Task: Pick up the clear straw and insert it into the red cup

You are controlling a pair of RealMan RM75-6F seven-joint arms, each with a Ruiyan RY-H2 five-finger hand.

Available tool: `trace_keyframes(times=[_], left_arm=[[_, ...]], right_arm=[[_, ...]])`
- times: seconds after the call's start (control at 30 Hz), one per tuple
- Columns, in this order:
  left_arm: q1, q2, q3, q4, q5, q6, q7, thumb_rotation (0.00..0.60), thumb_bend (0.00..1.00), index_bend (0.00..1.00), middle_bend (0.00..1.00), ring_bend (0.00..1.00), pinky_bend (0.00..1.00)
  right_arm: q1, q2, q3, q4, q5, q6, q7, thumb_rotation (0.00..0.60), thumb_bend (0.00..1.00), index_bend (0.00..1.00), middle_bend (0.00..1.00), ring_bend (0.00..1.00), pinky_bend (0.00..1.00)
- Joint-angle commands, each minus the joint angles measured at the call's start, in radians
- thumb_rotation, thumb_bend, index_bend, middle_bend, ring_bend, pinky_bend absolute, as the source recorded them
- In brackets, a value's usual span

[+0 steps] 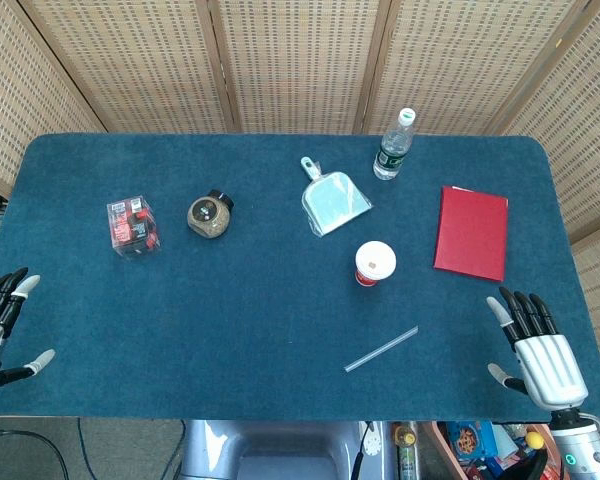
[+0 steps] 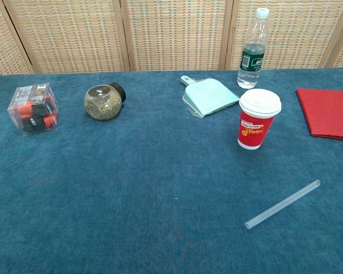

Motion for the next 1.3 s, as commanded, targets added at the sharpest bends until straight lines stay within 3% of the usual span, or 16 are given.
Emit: trace_keyframes(times=[0.03,0.27,0.4,0.53,0.77,1.03,1.17,1.3], left_arm=[[-0.003,-0.002,0.0,-0.001,-0.004,-0.008,0.005,0.6,0.2,0.0,0.0,0.0,0.0],[-0.007,-0.006,-0.003,-0.005,-0.012,-0.017,0.019,0.6,0.2,0.0,0.0,0.0,0.0],[-0.013,-0.01,-0.007,-0.005,-0.025,-0.031,0.028,0.6,0.2,0.0,0.0,0.0,0.0],[-0.027,-0.012,-0.013,0.002,-0.039,-0.054,0.019,0.6,0.2,0.0,0.0,0.0,0.0],[-0.03,-0.013,-0.014,0.004,-0.047,-0.062,0.018,0.6,0.2,0.0,0.0,0.0,0.0],[-0.028,-0.007,-0.015,0.007,-0.05,-0.057,-0.002,0.6,0.2,0.0,0.0,0.0,0.0],[-0.031,-0.006,-0.012,0.011,-0.048,-0.065,-0.008,0.6,0.2,0.0,0.0,0.0,0.0],[-0.034,-0.006,-0.013,0.012,-0.049,-0.069,-0.011,0.6,0.2,0.0,0.0,0.0,0.0]], right_arm=[[0.002,0.001,-0.003,0.003,-0.01,-0.006,0.003,0.6,0.0,0.0,0.0,0.0,0.0],[0.042,-0.01,-0.029,0.028,-0.076,-0.067,0.053,0.6,0.0,0.1,0.0,0.0,0.0],[0.126,-0.016,-0.062,0.051,-0.173,-0.163,0.135,0.6,0.0,0.17,0.0,0.0,0.0],[0.318,-0.023,-0.072,0.013,-0.232,-0.411,0.276,0.6,0.01,0.23,0.01,0.0,0.0],[0.413,-0.124,-0.026,0.058,-0.241,-0.496,0.201,0.6,0.14,0.39,0.13,0.0,0.0],[0.468,-0.21,0.009,0.086,-0.153,-0.605,0.118,0.6,0.25,0.49,0.16,0.0,0.02],[0.483,-0.239,0.021,0.094,-0.106,-0.639,0.081,0.6,0.34,0.51,0.17,0.0,0.03],[0.493,-0.259,0.025,0.11,-0.08,-0.65,0.034,0.6,0.36,0.51,0.18,0.0,0.03]])
